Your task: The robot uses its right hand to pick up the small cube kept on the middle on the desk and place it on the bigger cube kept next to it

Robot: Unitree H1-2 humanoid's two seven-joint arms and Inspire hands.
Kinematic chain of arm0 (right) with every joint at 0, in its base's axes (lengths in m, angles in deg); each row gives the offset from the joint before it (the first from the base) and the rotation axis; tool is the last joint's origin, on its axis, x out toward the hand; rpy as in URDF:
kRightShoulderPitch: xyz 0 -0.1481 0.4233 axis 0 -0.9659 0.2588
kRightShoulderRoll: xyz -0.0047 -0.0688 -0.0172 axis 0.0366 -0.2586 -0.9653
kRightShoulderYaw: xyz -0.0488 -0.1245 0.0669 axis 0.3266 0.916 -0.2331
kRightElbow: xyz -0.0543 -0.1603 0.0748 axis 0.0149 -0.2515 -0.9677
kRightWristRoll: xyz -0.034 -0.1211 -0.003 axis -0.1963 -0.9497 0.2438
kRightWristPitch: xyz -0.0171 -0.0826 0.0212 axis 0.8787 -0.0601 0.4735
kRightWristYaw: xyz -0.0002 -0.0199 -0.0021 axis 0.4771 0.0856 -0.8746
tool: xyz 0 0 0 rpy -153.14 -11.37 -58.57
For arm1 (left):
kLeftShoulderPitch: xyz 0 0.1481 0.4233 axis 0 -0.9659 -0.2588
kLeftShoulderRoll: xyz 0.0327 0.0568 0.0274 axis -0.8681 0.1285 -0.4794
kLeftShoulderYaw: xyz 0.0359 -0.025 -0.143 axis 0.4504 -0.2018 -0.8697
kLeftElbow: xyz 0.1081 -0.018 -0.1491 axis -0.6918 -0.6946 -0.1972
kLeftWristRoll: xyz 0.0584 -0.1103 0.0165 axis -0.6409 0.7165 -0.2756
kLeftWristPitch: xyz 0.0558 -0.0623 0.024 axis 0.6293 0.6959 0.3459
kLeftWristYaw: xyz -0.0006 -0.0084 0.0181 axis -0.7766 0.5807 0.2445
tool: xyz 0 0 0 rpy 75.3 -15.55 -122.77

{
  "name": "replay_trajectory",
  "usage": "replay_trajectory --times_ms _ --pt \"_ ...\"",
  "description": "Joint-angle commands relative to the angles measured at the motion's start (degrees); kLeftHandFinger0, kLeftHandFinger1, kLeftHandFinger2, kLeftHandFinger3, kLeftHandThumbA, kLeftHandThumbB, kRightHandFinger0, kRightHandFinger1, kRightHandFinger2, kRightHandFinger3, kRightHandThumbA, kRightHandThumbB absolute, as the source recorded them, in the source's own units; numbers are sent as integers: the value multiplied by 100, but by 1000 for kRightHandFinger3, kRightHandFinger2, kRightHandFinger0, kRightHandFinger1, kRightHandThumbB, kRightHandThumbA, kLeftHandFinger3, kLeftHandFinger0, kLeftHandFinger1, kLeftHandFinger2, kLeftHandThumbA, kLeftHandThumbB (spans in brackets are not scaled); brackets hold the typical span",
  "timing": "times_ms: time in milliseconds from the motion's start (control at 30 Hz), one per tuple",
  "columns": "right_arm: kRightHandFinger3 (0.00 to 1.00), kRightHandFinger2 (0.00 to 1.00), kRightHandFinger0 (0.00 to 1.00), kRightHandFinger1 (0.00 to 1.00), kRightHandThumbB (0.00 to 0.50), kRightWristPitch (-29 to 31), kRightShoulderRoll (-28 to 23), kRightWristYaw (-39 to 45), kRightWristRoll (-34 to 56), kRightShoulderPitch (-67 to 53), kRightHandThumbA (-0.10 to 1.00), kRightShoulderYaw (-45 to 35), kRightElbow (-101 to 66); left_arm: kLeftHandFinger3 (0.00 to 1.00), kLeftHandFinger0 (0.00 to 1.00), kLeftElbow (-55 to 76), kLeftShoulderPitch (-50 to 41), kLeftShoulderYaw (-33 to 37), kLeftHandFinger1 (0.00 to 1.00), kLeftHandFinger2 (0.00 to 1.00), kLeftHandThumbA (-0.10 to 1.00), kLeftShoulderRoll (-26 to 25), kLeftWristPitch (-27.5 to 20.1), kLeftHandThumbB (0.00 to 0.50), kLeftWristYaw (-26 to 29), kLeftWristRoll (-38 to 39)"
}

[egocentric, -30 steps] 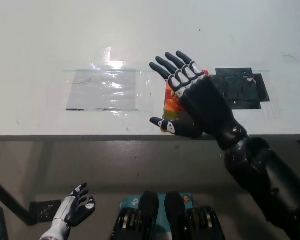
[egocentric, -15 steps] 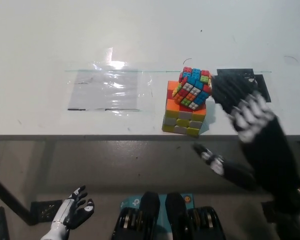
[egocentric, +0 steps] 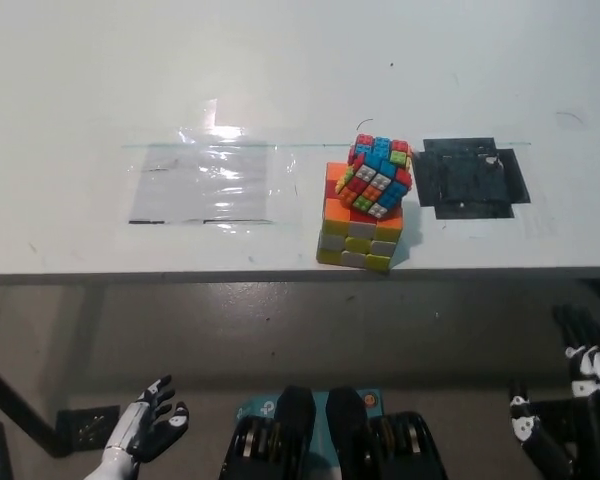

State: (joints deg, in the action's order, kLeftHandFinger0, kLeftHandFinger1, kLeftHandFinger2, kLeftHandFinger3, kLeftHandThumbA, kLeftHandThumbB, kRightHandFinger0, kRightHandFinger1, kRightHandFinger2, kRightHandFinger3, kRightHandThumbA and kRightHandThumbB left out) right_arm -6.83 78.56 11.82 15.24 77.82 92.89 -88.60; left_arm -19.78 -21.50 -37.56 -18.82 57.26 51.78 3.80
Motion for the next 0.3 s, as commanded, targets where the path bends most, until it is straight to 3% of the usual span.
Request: replay_trajectory --times_ms 0,133,167,267 --pt "1000 1000 1000 1000 219 619 217 -1186 106 228 491 -68 800 1000 1000 181 -2 -7 1000 1000 299 -38 -55 232 39 3" --pt "1000 1000 1000 1000 221 403 446 -1089 452 397 550 -136 1487 1000 1000 208 -15 -8 1000 1000 313 -50 -29 247 13 12" --pt "1000 1000 987 1000 178 373 566 -803 971 468 449 -230 1843 1000 1000 185 -7 -10 1000 1000 293 -45 -17 239 -16 39" --pt "1000 1000 945 1000 164 551 597 -840 1191 589 364 -294 2239 1000 1000 239 -21 23 1000 1000 306 -55 19 235 23 -38"
